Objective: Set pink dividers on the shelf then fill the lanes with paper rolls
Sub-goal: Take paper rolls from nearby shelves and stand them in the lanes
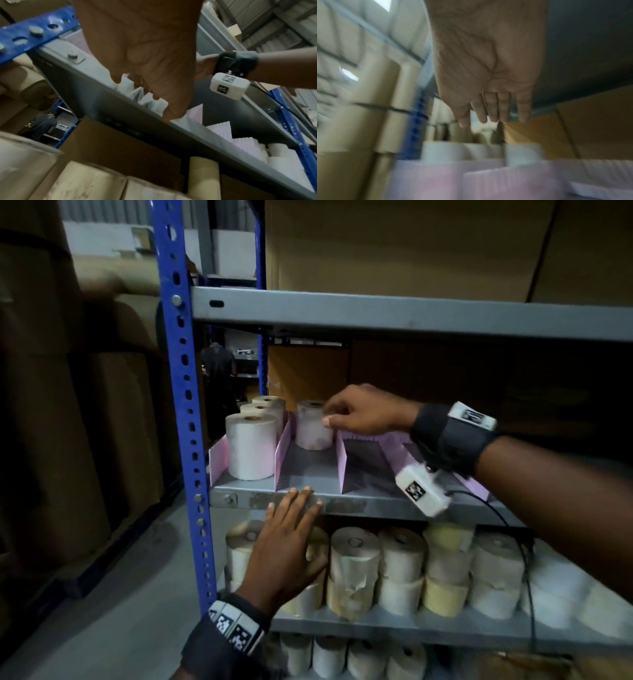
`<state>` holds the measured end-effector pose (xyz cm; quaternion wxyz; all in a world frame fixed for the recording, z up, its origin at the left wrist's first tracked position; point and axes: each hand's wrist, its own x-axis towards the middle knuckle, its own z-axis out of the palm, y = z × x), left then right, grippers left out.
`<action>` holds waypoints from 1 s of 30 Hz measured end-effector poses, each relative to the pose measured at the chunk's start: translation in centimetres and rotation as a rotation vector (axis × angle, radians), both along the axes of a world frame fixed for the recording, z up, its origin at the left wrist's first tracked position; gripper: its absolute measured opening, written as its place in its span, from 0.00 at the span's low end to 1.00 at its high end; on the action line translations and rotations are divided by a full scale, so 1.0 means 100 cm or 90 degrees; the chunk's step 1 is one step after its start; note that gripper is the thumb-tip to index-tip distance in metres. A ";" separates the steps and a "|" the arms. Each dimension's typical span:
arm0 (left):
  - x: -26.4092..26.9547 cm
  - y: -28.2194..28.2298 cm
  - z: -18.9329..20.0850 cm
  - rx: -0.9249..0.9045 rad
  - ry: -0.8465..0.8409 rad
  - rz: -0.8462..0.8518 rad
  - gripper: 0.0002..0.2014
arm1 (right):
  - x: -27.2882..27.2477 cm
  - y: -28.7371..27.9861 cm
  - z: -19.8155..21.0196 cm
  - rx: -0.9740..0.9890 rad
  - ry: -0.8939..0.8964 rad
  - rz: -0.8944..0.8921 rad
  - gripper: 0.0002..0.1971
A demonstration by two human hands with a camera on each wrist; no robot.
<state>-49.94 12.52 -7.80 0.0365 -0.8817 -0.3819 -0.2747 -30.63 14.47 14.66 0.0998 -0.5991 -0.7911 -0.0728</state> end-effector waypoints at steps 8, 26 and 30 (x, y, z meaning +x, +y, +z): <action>-0.008 -0.085 0.003 -0.057 -0.242 -0.115 0.30 | 0.013 -0.194 -0.041 0.099 0.074 0.025 0.23; 0.218 -0.239 0.036 -0.108 -0.249 -0.415 0.16 | 0.254 -0.430 -0.130 0.125 0.216 -0.368 0.21; 0.313 -0.267 0.052 -0.128 -0.266 -0.433 0.16 | 0.337 -0.458 -0.131 0.177 0.239 -0.410 0.20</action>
